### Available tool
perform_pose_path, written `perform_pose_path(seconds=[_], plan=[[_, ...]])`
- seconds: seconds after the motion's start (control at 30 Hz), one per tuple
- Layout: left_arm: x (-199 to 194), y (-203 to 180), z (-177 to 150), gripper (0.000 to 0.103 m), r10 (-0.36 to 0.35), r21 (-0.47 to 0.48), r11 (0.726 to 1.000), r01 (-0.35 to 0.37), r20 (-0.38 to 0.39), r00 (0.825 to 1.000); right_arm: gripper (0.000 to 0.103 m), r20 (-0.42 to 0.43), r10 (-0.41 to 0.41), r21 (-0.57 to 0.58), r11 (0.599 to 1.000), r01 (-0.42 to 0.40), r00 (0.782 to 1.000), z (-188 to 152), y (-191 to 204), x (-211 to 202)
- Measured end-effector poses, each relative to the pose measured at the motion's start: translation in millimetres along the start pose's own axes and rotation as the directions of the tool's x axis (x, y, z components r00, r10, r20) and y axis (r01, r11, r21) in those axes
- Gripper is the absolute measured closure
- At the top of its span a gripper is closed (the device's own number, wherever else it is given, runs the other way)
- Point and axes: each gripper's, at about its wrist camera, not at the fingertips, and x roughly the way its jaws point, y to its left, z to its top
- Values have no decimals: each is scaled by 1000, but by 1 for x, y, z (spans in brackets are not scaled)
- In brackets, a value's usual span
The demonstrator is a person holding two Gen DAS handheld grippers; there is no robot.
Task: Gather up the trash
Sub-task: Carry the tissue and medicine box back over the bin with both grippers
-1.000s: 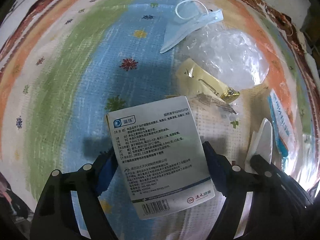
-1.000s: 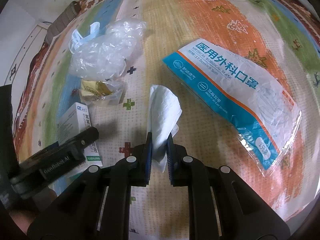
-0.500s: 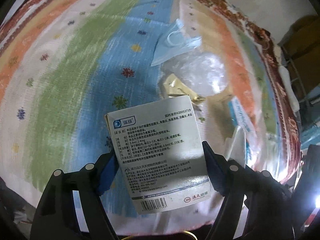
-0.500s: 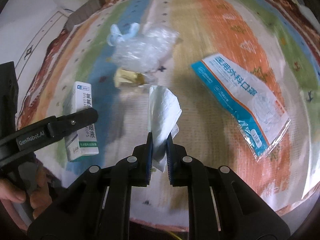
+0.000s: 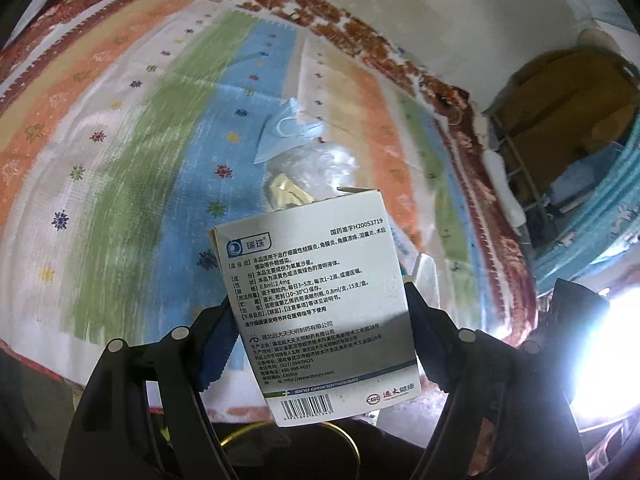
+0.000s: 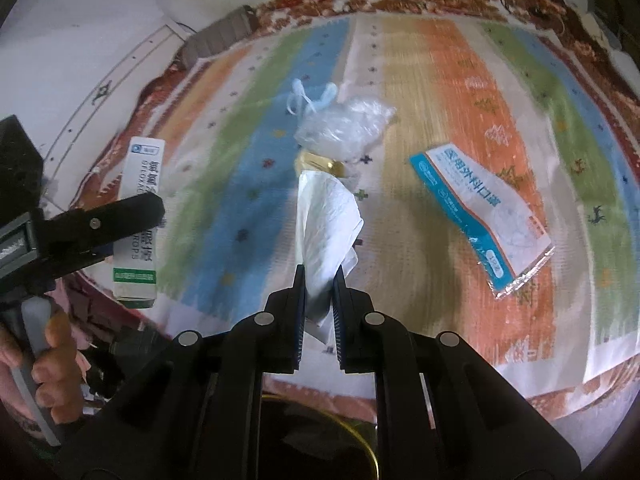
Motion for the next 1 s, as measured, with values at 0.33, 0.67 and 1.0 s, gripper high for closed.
perform_pose_path(seconds=[0.33, 0.67, 1.0], plan=[[-45, -26, -37, 28, -85, 87, 993, 79, 57, 995, 92, 103, 59, -47, 997, -54, 993, -42, 19, -68], [-77, -46, -95, 28, -57, 223, 974, 29, 116, 992, 92, 134, 80, -54, 996, -74, 988, -84, 20, -97], [-87, -37, -134, 28, -90, 176, 982, 66, 131, 987, 92, 102, 86, -93, 993, -77, 991, -136, 29, -104]])
